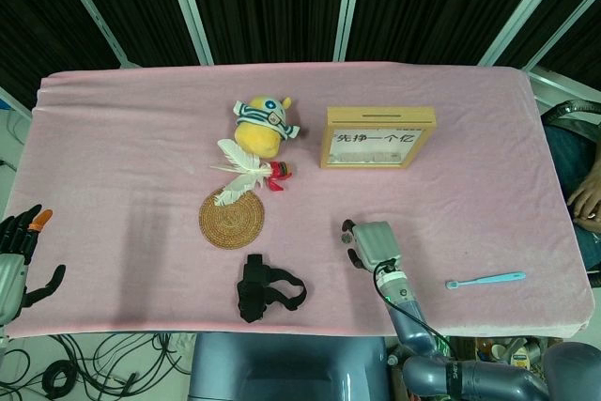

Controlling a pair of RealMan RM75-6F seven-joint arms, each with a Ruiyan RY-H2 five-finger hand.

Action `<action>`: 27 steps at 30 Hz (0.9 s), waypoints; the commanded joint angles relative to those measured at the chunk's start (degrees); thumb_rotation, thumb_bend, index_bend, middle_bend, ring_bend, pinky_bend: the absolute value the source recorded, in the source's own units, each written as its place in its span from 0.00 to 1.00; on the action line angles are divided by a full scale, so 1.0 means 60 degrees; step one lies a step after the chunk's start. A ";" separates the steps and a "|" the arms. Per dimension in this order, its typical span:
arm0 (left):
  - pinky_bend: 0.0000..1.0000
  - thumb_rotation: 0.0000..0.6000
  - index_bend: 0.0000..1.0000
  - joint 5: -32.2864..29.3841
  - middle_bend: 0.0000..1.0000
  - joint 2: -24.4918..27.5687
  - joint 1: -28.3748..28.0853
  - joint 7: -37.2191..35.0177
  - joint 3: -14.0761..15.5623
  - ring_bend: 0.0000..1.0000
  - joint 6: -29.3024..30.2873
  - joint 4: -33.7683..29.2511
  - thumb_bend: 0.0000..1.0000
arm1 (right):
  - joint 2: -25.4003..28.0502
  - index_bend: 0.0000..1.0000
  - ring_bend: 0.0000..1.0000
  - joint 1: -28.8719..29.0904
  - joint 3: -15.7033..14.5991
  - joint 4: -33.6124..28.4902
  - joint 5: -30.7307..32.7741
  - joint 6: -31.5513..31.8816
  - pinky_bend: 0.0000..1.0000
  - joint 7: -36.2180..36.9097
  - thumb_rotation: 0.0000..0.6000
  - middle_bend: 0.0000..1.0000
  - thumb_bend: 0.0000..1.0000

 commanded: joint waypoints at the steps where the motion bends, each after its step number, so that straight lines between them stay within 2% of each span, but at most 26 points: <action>1: 0.00 1.00 0.06 -0.0014 0.00 -0.0006 -0.0002 0.0020 -0.0006 0.00 -0.0003 -0.0004 0.35 | 0.0034 0.36 0.96 0.0012 -0.0006 -0.0018 -0.0007 0.0006 0.98 0.0012 1.00 0.92 0.33; 27: 0.00 1.00 0.06 -0.0058 0.00 -0.0023 -0.0003 0.0095 -0.0018 0.00 -0.0017 -0.0049 0.35 | -0.0094 0.38 0.96 0.0092 -0.0209 0.0154 -0.0124 0.0017 0.98 0.0144 1.00 0.93 0.32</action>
